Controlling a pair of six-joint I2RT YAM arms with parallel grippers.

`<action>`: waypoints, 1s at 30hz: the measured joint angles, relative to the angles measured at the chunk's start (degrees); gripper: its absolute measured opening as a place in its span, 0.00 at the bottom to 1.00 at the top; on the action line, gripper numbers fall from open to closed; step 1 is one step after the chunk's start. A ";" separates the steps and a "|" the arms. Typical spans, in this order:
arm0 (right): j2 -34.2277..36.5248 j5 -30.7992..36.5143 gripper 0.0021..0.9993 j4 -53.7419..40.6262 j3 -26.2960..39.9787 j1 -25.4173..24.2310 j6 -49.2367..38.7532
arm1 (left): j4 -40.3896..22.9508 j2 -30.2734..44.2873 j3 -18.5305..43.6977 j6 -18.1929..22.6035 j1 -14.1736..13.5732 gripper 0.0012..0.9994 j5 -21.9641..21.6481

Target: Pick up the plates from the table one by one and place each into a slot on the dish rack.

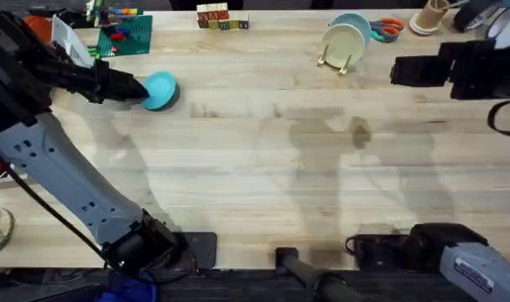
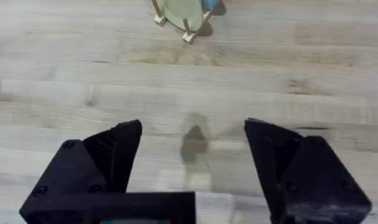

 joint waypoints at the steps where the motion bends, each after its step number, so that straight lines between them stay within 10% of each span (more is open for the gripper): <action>1: 0.00 -0.03 0.99 0.02 0.00 -0.01 0.06 | 0.00 -0.02 0.00 0.00 -0.01 0.04 0.00; 10: 0.00 -5.29 1.00 3.62 0.00 1.45 0.43 | 0.01 -0.02 0.00 0.00 -0.01 0.04 0.00; 30: 8.03 -7.51 1.00 19.09 0.00 21.72 6.34 | 0.24 -0.02 0.00 0.00 -0.02 0.04 0.02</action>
